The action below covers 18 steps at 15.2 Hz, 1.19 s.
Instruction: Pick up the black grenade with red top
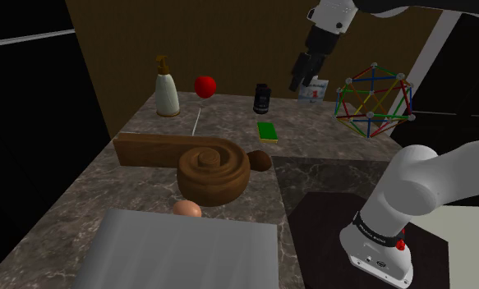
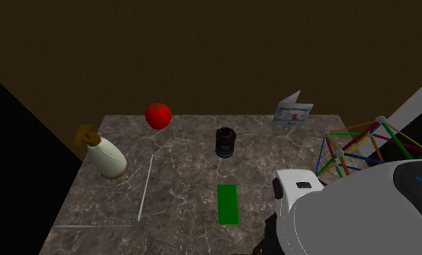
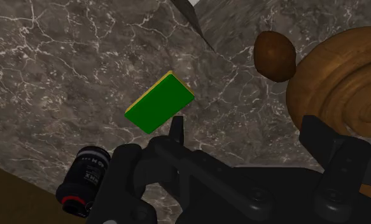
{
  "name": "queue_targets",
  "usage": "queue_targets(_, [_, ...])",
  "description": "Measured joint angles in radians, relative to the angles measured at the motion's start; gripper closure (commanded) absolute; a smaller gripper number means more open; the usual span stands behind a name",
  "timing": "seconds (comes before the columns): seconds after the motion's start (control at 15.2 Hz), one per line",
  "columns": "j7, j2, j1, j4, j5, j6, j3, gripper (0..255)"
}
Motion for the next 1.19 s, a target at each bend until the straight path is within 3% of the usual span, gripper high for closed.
queue_targets(0.2, [-0.064,0.013,0.003,-0.003,-0.019,0.009,-0.035,0])
queue_targets(0.59, [-0.360,0.106,0.028,0.004,-0.093,0.070,-0.182,0])
queue_targets(1.19, [-0.834,0.365,0.083,0.162,-0.138,0.140,-0.399,0])
